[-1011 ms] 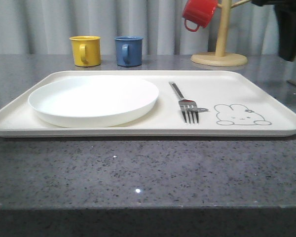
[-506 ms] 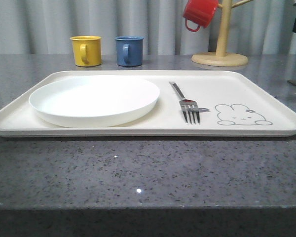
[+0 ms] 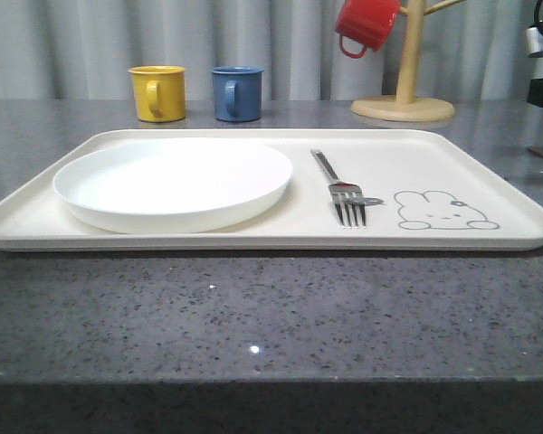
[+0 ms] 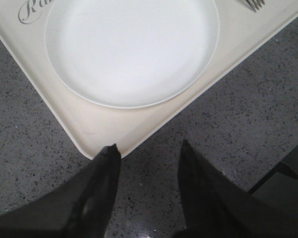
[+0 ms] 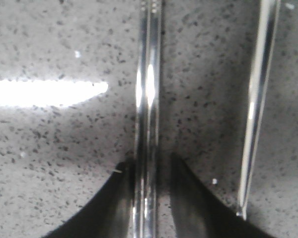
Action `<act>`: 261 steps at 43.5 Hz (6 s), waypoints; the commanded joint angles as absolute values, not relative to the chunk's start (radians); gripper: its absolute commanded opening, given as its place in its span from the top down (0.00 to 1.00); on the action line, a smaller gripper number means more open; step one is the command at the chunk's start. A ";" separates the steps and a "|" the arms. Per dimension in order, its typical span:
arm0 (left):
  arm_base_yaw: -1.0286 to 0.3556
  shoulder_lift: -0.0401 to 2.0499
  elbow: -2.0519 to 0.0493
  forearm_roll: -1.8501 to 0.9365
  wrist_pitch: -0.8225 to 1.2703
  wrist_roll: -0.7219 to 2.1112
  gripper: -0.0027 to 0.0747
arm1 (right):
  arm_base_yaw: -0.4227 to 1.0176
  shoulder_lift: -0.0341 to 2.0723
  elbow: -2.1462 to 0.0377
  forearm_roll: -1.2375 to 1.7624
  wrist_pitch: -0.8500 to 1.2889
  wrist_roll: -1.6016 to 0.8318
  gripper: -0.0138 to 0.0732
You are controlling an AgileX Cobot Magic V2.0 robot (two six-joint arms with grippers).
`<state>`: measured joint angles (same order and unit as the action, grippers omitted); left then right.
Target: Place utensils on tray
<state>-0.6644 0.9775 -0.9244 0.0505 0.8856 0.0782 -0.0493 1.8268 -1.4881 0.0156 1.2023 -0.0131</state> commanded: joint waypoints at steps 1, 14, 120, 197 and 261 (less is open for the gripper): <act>-0.672 0.965 -0.951 0.051 0.834 0.071 0.60 | -0.052 1.792 -1.509 0.029 1.198 -0.025 0.72; -0.672 0.965 -0.951 0.051 0.834 0.071 0.60 | 0.022 1.704 -1.520 0.107 1.244 -0.028 0.77; -0.672 0.965 -0.951 0.051 0.834 0.071 0.60 | -0.121 1.775 -1.508 -0.096 1.102 -0.044 0.49; -0.672 0.965 -0.951 0.051 0.805 0.071 0.60 | 0.190 1.801 -1.550 0.293 1.061 0.063 0.86; -0.672 0.965 -0.951 0.061 0.739 0.119 0.62 | 0.309 0.571 -0.845 0.041 0.970 -0.093 0.52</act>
<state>-0.6644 0.9775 -0.9244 0.0566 0.8047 0.1038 0.3110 0.5961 -0.8405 0.0566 1.0540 -0.0844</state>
